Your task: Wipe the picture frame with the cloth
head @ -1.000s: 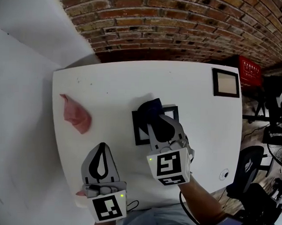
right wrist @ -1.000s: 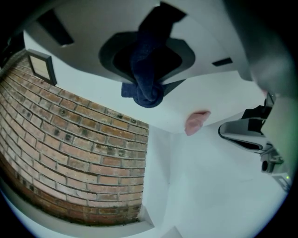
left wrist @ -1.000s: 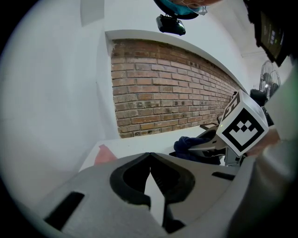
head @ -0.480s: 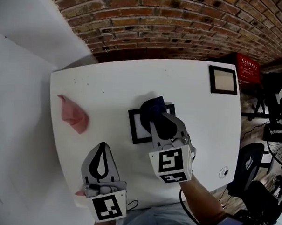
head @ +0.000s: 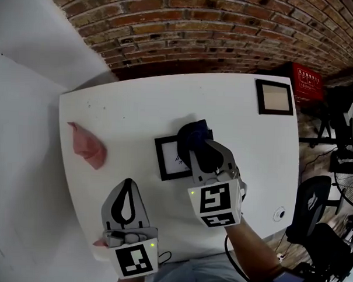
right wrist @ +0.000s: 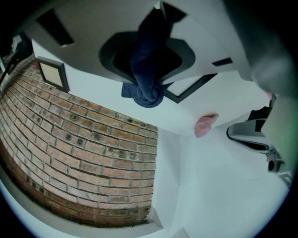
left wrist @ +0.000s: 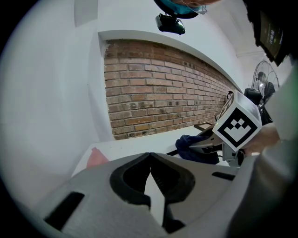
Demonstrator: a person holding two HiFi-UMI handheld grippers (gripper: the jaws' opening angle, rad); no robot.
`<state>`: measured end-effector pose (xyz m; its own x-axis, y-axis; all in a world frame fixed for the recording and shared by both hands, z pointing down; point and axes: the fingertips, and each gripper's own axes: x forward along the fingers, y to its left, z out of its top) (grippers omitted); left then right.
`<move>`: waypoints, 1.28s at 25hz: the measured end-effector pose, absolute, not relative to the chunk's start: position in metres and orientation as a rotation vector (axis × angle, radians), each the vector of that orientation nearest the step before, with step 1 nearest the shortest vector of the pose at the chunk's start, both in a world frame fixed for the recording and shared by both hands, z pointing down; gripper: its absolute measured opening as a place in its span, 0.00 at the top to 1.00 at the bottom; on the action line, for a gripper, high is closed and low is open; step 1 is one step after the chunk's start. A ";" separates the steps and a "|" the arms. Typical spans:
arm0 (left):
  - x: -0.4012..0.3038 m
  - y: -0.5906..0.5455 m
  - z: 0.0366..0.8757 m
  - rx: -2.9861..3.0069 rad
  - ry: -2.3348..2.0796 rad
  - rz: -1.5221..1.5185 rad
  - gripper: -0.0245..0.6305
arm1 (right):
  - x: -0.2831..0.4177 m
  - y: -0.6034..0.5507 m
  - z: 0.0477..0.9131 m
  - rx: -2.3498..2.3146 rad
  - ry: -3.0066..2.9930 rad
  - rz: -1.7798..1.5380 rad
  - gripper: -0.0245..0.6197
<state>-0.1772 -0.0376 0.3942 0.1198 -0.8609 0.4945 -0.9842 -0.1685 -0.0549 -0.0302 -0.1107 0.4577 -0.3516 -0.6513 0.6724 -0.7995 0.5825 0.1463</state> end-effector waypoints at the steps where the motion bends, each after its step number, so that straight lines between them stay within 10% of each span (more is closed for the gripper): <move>1: -0.176 -0.038 0.394 2.119 -1.810 0.614 0.95 | -0.029 -0.111 0.458 1.152 -2.105 0.270 0.83; 32: -0.110 -0.050 0.391 2.203 -1.750 0.624 0.95 | 0.064 -0.112 0.457 1.273 -2.025 0.315 0.83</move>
